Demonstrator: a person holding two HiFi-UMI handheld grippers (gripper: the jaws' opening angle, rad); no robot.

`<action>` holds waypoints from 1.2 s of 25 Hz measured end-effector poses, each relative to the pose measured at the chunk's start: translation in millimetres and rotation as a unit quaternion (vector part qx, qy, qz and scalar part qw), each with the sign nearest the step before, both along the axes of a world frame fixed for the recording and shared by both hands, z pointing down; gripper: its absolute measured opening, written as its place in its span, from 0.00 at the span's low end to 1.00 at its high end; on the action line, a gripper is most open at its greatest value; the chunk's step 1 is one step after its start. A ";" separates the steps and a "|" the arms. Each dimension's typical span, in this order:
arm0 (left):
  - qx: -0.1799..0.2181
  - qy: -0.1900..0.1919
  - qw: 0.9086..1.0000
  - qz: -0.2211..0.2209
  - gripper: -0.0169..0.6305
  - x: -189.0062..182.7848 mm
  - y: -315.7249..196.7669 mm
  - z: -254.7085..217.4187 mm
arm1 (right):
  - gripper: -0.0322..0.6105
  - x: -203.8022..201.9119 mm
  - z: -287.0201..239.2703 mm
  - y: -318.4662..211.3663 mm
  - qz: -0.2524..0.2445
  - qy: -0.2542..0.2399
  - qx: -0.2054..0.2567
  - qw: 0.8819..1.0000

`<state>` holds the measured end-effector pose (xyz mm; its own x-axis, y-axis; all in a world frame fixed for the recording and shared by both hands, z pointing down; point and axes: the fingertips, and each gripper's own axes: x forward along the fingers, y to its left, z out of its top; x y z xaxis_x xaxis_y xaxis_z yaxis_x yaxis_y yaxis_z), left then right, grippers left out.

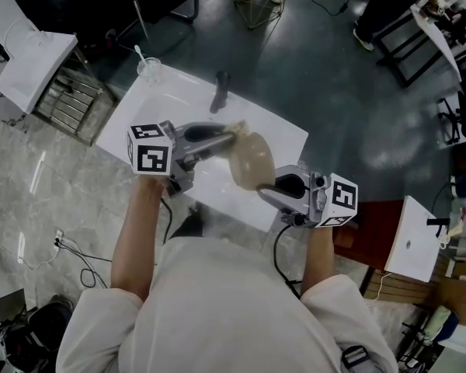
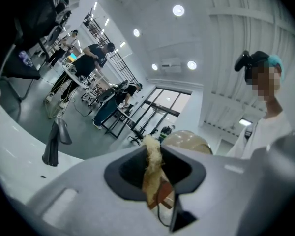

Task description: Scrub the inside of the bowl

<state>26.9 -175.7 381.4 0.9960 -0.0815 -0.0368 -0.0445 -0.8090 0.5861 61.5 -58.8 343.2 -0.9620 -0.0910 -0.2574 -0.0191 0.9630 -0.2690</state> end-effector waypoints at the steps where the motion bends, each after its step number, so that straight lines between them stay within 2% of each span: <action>1: -0.001 0.002 1.000 -0.003 0.15 -0.5 1.1 -0.2 | 0.08 2.0 -4.7 -1.8 0.005 -0.014 0.001 1.000; 7: -0.001 0.006 1.000 0.003 0.15 0.8 11.6 3.9 | 0.07 12.2 -24.5 -21.5 0.060 -0.077 0.001 0.995; 11: -0.008 0.012 1.000 0.017 0.15 0.5 23.8 5.6 | 0.07 16.0 -25.6 -39.9 0.115 -0.071 -0.001 0.991; 17: -0.003 0.038 0.999 0.023 0.15 -3.5 38.0 -4.8 | 0.07 31.1 -4.6 -63.8 0.204 -0.042 -0.038 0.977; 21: 0.030 0.054 0.998 0.017 0.15 -8.6 41.1 -26.5 | 0.07 24.4 12.7 -62.4 0.208 -0.001 -0.049 0.977; 24: 0.061 0.057 0.997 0.007 0.15 -8.3 37.9 -43.5 | 0.07 19.0 17.7 -57.8 0.197 0.009 -0.050 0.979; 27: 0.084 0.032 0.996 -0.002 0.15 -5.7 34.7 -47.8 | 0.07 19.0 15.2 -52.0 0.192 -0.007 -0.052 0.980; 30: 0.090 0.014 0.996 -0.014 0.15 -5.2 28.3 -45.8 | 0.07 17.7 12.5 -44.6 0.181 -0.011 -0.046 0.982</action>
<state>21.7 -147.3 335.6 0.9917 -0.0997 -0.0809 -0.0550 -0.8996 0.4331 79.2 -103.4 355.6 -0.8563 -0.4508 -0.2520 -0.3499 0.8653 -0.3588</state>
